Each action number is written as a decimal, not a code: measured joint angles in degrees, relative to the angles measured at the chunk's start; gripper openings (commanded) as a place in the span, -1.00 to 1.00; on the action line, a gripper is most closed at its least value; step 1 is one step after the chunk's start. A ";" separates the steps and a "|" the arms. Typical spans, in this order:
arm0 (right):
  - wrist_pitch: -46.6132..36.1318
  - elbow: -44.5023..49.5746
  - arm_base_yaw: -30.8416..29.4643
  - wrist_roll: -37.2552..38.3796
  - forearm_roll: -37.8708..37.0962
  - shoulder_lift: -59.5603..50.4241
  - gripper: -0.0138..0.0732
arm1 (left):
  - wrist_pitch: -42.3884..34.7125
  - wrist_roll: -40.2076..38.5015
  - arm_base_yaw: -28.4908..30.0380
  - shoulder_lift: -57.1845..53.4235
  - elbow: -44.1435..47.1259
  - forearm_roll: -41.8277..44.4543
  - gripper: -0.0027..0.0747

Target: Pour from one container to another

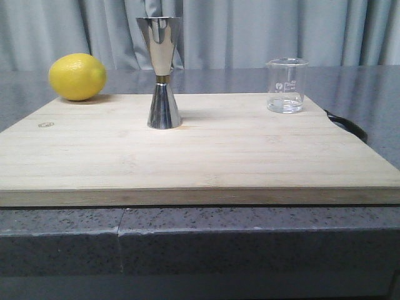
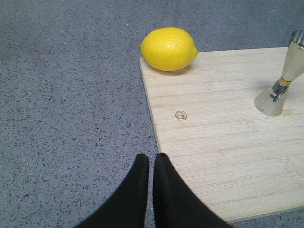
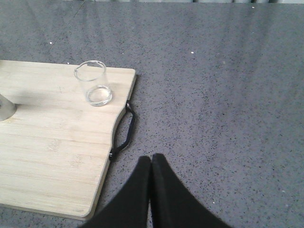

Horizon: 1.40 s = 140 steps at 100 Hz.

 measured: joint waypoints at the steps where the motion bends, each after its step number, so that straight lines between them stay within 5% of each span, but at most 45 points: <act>1: 0.00 0.00 0.00 0.00 0.00 0.00 -0.79 | -0.10 0.00 0.00 0.00 0.00 0.00 -0.98; 63: 0.00 0.00 0.00 0.00 0.00 0.00 -0.79 | -2.81 0.00 0.72 -1.98 1.64 -0.10 -0.98; 113: 0.00 0.00 0.00 0.00 0.00 0.00 -0.79 | -31.18 0.00 12.28 -30.26 36.84 -0.46 -0.98; 140: 0.00 0.00 0.00 0.00 0.00 0.00 -0.79 | -38.51 0.00 12.37 -32.23 41.18 -1.04 -0.98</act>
